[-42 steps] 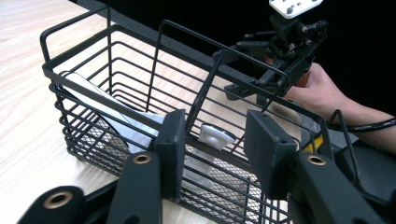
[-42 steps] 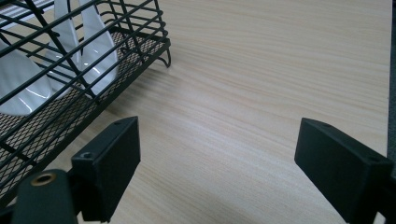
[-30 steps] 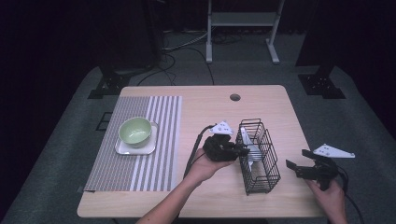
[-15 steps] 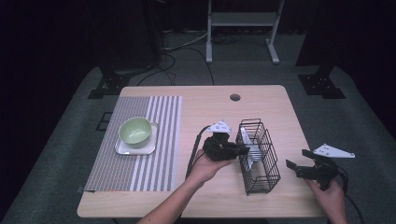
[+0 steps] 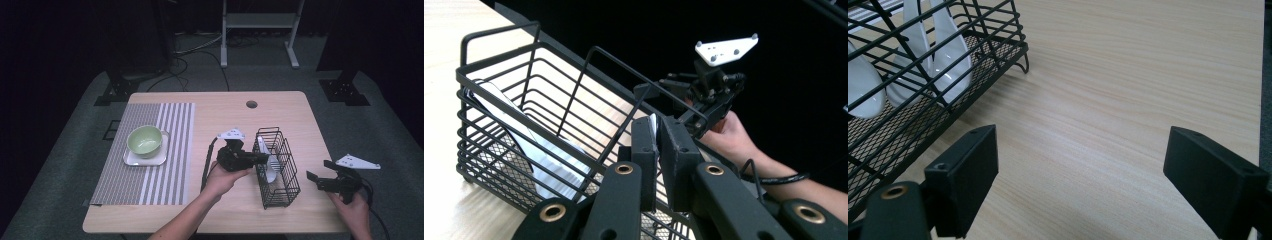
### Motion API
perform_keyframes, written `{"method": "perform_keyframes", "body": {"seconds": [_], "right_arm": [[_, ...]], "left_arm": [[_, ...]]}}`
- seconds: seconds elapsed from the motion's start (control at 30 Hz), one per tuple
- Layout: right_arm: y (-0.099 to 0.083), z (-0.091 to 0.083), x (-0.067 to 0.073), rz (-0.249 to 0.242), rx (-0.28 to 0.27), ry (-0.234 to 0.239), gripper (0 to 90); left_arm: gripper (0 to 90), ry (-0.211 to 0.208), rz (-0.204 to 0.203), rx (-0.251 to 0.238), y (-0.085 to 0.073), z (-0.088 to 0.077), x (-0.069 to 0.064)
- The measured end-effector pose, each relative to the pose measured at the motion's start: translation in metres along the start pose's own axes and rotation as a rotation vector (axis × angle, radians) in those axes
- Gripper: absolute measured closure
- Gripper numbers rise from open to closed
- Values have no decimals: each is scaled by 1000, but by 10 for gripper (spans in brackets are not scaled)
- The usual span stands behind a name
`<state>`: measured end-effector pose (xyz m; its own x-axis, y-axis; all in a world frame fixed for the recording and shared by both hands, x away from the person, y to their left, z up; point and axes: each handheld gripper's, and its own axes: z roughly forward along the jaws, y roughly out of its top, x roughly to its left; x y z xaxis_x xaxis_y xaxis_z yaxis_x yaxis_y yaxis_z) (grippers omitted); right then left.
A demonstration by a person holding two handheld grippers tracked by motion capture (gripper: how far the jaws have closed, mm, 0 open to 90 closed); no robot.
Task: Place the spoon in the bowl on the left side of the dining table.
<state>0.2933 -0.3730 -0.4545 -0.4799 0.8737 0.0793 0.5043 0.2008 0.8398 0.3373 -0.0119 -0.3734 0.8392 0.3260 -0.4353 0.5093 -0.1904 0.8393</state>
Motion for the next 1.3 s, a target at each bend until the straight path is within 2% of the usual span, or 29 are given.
{"method": "perform_keyframes", "body": {"seconds": [0.13, 0.23, 0.4, 0.5, 0.83, 1.3], "right_arm": [[0, 0, 0, 0, 0, 0, 132], [0, 0, 0, -1, 2, -1, 133], [-1, 0, 0, 3, 0, -4, 133], [0, -1, 0, 2, 1, -7, 133], [-1, -1, 0, 3, 6, -13, 133], [-2, 1, 0, 3, 13, -18, 133]], "left_arm": [[852, -24, -39, -40, 4, -7, 1], [852, -33, -56, -71, 7, -12, 2], [852, -37, -75, -97, 11, -20, 2], [852, -54, -106, -126, 14, -27, 3], [852, -82, -119, -163, 23, -36, -5], [854, -106, -152, -219, 31, -52, -8]]}}
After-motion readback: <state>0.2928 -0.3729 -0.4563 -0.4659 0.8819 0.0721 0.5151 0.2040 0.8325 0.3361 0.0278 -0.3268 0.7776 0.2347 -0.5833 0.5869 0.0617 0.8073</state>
